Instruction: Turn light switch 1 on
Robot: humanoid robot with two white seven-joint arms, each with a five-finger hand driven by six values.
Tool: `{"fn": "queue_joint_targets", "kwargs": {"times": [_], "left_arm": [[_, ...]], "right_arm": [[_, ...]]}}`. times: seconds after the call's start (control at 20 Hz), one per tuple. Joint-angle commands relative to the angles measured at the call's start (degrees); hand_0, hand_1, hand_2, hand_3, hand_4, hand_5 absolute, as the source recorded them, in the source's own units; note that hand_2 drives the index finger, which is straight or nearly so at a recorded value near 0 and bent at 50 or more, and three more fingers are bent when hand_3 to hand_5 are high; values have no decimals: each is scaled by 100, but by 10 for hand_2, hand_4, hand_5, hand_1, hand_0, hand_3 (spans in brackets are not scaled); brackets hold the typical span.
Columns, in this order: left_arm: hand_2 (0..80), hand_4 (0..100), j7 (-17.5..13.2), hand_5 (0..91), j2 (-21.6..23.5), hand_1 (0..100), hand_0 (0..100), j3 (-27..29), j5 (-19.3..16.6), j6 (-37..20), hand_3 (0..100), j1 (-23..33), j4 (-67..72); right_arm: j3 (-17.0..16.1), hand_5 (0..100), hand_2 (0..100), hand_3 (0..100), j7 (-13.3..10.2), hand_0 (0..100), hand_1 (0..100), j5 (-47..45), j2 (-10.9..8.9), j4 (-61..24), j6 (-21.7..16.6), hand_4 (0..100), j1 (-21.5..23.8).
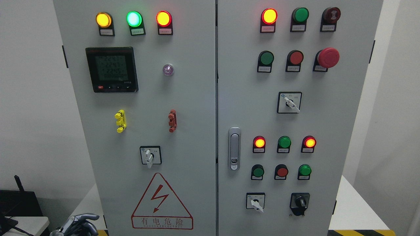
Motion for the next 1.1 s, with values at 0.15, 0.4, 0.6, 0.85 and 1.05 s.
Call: {"fn": "queue_joint_targets", "kwargs": {"times": [0.15,0.4,0.6,0.85,1.05], "left_arm": [[411,809,941,826,-486,148,0,-1472,-900,691,759,-481,-228],[425,814,1714,829,-539,231,0,-1999,-918,1403,760,-612,-236],[463,834,2154,844,-618,288,0,-2237,-918,1887,790,-753,-307],[497,862,2190,868,-627,313,0,-2299,-840,2256,820,-815,-333],[507,879,2173,873,-636,302,0,-2299,-321,2493,841,-859,-333]], "right_arm": [[97,0,0,0,-4,120,389,-141,3,0,0,0,-6],[97,0,0,0,-4,120,389,-141,-6,0,9,0,-6],[97,0,0,0,-4,120,389,-141,3,0,9,0,3],[97,0,0,0,-4,120,389,-141,3,0,0,0,3],[97,0,0,0,-4,120,389,-141,3,0,0,0,3]]}}
